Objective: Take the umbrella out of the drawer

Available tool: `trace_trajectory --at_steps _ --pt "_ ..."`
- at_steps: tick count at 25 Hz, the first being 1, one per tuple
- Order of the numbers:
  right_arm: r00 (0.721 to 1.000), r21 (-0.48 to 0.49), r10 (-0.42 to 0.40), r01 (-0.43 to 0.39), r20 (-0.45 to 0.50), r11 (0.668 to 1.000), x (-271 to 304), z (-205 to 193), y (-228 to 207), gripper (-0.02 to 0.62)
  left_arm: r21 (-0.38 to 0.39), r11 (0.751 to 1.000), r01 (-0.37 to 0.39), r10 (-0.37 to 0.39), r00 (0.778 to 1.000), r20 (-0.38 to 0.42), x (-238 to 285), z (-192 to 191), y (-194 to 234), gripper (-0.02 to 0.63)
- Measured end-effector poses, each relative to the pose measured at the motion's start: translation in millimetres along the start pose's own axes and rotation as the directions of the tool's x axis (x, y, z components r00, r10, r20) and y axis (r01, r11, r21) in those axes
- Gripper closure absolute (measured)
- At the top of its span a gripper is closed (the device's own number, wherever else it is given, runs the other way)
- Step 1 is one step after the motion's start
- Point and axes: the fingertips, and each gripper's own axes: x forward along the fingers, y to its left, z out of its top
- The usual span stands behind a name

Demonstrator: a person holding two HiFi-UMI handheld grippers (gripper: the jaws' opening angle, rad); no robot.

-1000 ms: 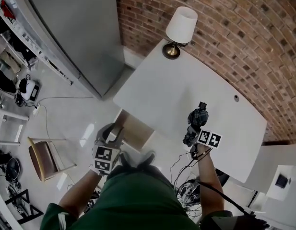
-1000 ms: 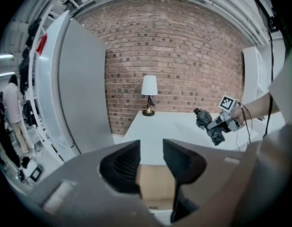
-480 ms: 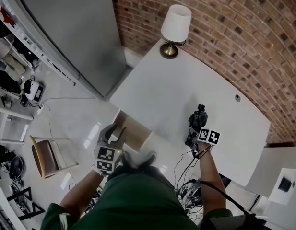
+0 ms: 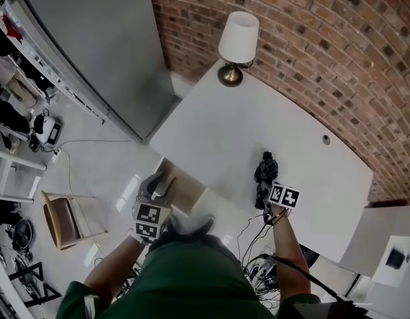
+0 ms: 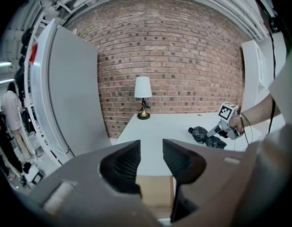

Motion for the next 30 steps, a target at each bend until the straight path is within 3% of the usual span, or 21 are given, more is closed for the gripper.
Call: trace_trajectory --at_steps 6,11,19,23,26,30 --pt "0.992 -0.052 -0.001 0.008 0.129 0.999 -31 30 11 0.368 0.013 1.0 0.002 -0.002 1.0 0.02 4 16 -2 0.463" --pt "0.955 -0.124 0.005 0.033 0.297 0.992 -69 67 31 0.37 0.014 1.0 -0.019 0.019 0.998 0.055 5 33 8 0.463" --pt "0.838 -0.294 0.137 0.029 0.527 0.955 -148 117 113 0.376 0.011 0.999 -0.048 0.045 0.979 0.199 -12 95 41 0.471" --pt "0.758 -0.353 0.201 0.042 0.621 0.935 -193 131 163 0.43 0.04 0.999 -0.025 0.012 0.956 0.293 -27 135 51 0.539" --pt "0.698 -0.373 0.238 0.046 0.676 0.927 -223 134 195 0.509 0.069 0.998 0.01 -0.033 0.936 0.349 -40 160 52 0.591" --pt "0.653 -0.407 0.276 0.055 0.706 0.912 -246 131 233 0.526 0.084 0.995 0.047 -0.077 0.911 0.405 -57 181 58 0.606"
